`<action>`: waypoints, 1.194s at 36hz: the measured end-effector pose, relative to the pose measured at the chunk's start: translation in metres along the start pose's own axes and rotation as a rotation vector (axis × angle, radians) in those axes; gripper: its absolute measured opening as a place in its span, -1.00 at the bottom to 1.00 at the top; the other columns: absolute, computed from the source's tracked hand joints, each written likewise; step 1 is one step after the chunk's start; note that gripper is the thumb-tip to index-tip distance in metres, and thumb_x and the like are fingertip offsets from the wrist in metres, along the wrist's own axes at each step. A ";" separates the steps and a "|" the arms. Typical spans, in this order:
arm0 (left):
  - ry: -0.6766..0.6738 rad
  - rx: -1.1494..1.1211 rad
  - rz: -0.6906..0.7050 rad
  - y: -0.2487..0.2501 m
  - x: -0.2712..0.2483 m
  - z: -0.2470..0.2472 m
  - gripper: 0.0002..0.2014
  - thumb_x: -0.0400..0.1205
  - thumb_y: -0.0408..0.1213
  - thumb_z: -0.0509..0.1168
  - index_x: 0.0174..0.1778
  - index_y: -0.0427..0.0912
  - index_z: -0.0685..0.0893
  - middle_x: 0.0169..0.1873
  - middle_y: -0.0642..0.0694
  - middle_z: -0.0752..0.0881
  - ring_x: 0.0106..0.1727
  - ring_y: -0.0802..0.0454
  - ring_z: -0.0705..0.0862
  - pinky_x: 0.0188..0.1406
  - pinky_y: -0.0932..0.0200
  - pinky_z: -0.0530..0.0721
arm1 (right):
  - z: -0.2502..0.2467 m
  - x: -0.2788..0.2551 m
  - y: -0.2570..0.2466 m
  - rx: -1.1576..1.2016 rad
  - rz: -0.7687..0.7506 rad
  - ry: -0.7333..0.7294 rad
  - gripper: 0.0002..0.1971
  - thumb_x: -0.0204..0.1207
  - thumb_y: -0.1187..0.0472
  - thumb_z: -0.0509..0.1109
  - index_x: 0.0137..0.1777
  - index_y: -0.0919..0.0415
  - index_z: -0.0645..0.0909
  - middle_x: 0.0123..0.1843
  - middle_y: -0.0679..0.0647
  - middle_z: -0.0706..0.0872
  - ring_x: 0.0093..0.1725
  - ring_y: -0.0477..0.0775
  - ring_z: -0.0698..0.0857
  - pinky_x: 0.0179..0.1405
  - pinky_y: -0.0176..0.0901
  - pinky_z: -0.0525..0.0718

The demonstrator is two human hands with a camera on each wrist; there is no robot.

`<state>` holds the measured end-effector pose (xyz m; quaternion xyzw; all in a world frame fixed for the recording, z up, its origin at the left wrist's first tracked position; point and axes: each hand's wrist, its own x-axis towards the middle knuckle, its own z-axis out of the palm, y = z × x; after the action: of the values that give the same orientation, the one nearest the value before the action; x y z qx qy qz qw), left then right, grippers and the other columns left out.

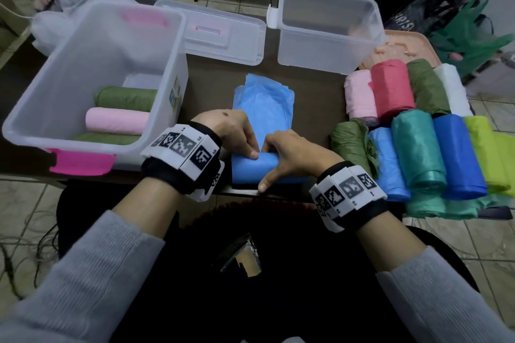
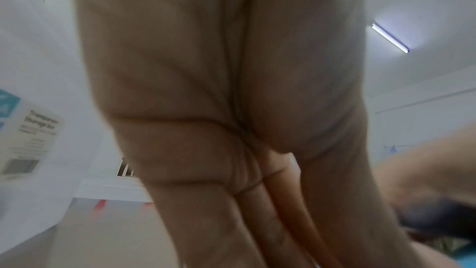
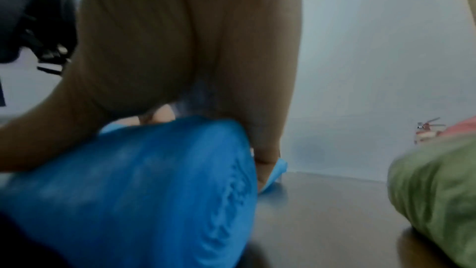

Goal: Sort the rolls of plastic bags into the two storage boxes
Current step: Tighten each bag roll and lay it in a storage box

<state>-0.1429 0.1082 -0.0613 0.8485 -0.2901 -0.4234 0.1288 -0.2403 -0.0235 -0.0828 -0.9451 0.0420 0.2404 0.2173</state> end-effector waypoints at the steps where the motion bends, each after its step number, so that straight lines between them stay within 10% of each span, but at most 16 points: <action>1: -0.019 -0.001 -0.002 0.000 0.001 0.000 -0.86 0.48 -0.13 0.50 -0.06 0.07 0.81 -0.06 0.00 0.81 0.02 0.07 0.72 0.25 0.07 0.65 | 0.000 -0.004 -0.001 0.005 0.006 0.015 -0.28 0.06 -0.21 0.67 0.17 0.08 0.50 0.09 -0.02 0.55 0.18 0.04 0.43 0.09 -0.09 0.43; 6: -0.060 0.028 -0.046 0.003 0.008 -0.003 -0.84 0.53 -0.15 0.45 0.02 0.04 0.80 0.02 -0.15 0.79 0.08 -0.11 0.74 0.27 -0.05 0.65 | 0.009 -0.026 -0.018 -0.339 -0.006 0.217 -0.17 0.14 -0.27 0.57 0.30 0.13 0.36 0.22 0.06 0.44 0.27 0.13 0.38 0.15 0.01 0.40; 11: -0.038 0.070 -0.045 0.005 0.013 -0.004 -0.79 0.56 -0.13 0.42 0.10 0.01 0.77 -0.05 -0.03 0.77 -0.05 0.04 0.68 0.27 0.03 0.65 | 0.030 -0.036 -0.033 -0.426 0.061 0.443 -0.54 -0.03 0.27 0.70 -0.15 0.23 0.58 -0.20 0.18 0.62 -0.21 0.20 0.65 -0.45 -0.09 0.54; 14: -0.023 0.041 -0.028 0.003 0.014 -0.003 -0.79 0.54 -0.17 0.44 0.09 -0.03 0.78 0.03 -0.06 0.78 0.08 0.00 0.69 0.26 0.00 0.65 | 0.031 -0.033 -0.026 -0.363 0.026 0.331 -0.68 0.45 0.38 0.38 0.20 0.29 0.49 0.16 0.22 0.53 0.18 0.25 0.53 0.00 0.02 0.54; 17: 0.141 0.029 0.049 0.004 0.012 -0.001 -0.77 0.48 -0.24 0.50 0.05 -0.07 0.76 -0.11 0.00 0.72 -0.05 0.06 0.64 0.03 0.20 0.58 | 0.021 -0.028 -0.015 -0.265 0.012 0.267 -0.55 0.53 0.22 0.38 0.39 0.24 0.41 0.30 0.16 0.48 0.32 0.18 0.42 0.25 0.01 0.50; 25: 0.402 -0.033 0.139 0.007 -0.005 0.009 -0.81 0.50 -0.21 0.47 0.01 -0.11 0.80 -0.16 0.00 0.74 -0.06 0.15 0.61 -0.03 0.24 0.53 | -0.022 -0.004 -0.005 -0.066 0.032 0.021 -0.52 0.45 0.12 0.49 0.36 0.17 0.56 0.26 0.12 0.65 0.24 0.10 0.58 0.02 -0.20 0.44; 33: 0.362 -0.015 0.132 0.006 -0.004 0.007 -0.65 0.47 -0.25 0.50 0.18 -0.14 0.74 0.09 -0.10 0.77 0.10 0.05 0.67 0.10 0.23 0.56 | -0.048 0.017 0.007 0.043 0.087 -0.142 -0.49 0.37 0.00 0.57 0.31 0.08 0.56 0.23 -0.02 0.67 0.17 0.00 0.62 0.24 -0.13 0.55; 43: 0.232 -0.002 0.042 -0.002 0.014 -0.006 -0.71 0.61 -0.10 0.34 0.23 0.00 0.71 0.20 -0.05 0.71 0.23 0.03 0.61 0.28 0.12 0.53 | -0.026 0.002 0.010 -0.012 -0.029 0.354 -0.69 0.39 0.14 0.55 0.12 0.17 0.69 0.04 0.06 0.61 0.17 0.07 0.52 -0.01 -0.22 0.39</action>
<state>-0.1308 0.1011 -0.0672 0.8855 -0.2904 -0.3198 0.1713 -0.2287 -0.0437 -0.0669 -0.9745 0.0647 0.0672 0.2042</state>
